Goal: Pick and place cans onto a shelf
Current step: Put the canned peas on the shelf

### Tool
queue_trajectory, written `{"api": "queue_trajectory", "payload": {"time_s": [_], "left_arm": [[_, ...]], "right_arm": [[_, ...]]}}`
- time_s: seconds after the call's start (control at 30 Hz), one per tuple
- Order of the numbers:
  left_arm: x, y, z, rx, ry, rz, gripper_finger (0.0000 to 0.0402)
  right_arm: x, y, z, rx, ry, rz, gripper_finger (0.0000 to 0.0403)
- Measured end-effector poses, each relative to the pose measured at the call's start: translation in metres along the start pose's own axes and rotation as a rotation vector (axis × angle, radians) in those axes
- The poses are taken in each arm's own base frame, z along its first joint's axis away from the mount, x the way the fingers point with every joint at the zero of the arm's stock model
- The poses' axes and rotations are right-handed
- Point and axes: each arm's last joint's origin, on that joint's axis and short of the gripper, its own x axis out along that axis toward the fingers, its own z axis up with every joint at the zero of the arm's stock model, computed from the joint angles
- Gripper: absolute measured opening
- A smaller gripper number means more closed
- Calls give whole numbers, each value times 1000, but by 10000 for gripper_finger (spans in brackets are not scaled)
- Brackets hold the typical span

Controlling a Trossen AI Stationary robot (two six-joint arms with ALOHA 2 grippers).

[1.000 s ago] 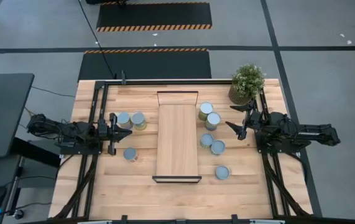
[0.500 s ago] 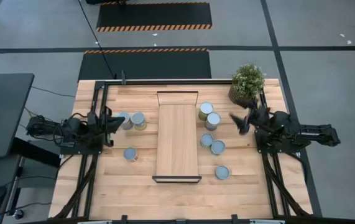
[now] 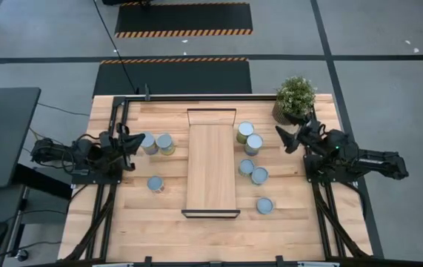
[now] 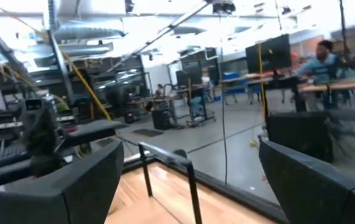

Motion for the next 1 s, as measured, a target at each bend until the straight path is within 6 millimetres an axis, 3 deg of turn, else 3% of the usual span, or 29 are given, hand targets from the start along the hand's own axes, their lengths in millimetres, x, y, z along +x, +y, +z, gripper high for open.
{"api": "queue_trajectory", "payload": {"time_s": [0.23, 0.5, 0.83, 1.0], "left_arm": [[0, -1, 0, 76, 2, -21, 23], [-1, -8, 0, 56, -28, -256, 23], [0, -5, -4, 185, 16, -154, 23], [0, -1, -5, 176, 38, -39, 29]], "right_arm": [[15, 5, 19, -48, 64, 1, 382], [38, 13, 26, -62, 150, -36, 382], [55, 20, 5, -136, 313, 21, 382], [67, 25, -4, -217, 514, 10, 382]]}}
